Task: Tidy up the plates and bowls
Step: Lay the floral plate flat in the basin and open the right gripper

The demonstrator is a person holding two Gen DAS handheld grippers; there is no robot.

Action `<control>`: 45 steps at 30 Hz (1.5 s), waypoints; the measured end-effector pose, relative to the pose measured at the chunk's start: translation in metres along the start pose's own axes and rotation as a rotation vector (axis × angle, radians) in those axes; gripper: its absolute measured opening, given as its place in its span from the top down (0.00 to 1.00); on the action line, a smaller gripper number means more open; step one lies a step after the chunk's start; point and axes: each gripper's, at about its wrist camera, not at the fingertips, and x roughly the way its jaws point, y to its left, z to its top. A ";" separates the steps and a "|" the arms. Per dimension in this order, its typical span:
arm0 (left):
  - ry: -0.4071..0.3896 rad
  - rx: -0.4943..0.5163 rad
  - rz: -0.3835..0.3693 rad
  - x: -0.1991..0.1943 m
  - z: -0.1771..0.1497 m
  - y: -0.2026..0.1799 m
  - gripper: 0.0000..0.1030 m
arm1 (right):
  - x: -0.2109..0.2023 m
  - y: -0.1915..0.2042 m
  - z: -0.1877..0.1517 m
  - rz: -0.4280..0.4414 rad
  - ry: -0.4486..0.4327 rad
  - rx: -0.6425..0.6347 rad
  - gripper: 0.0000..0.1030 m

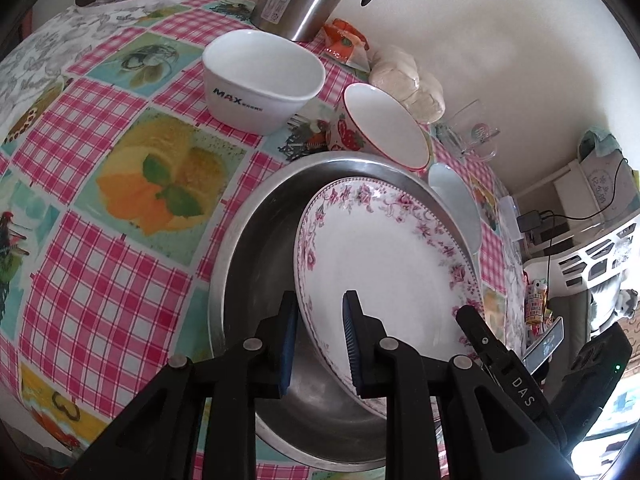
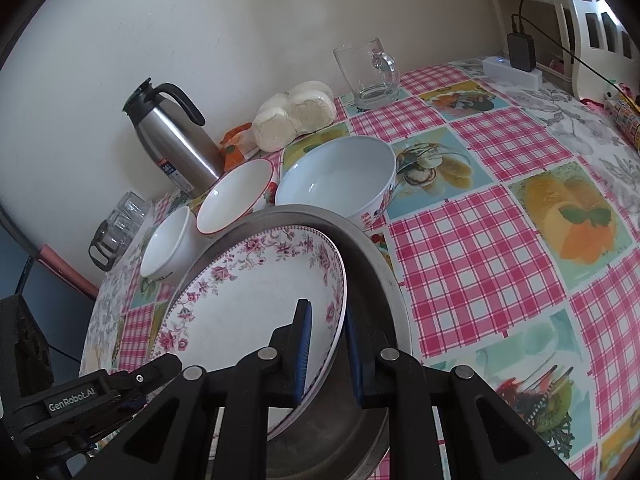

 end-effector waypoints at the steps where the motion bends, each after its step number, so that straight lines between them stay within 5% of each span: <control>1: 0.006 -0.003 0.003 0.002 0.000 0.001 0.79 | 0.001 0.000 0.000 -0.002 0.004 -0.002 0.82; 14: 0.064 -0.110 0.016 0.015 -0.001 0.022 0.79 | 0.012 0.010 -0.006 -0.051 0.032 -0.101 0.84; 19: 0.072 -0.132 0.038 0.013 -0.001 0.032 0.89 | 0.013 0.009 -0.006 -0.050 0.036 -0.101 0.85; 26: 0.073 -0.172 0.048 0.006 -0.002 0.046 0.90 | 0.014 0.014 -0.008 -0.050 0.048 -0.116 0.85; 45: 0.069 -0.114 0.099 -0.003 -0.007 0.026 0.90 | 0.013 0.017 -0.004 -0.046 0.067 -0.128 0.80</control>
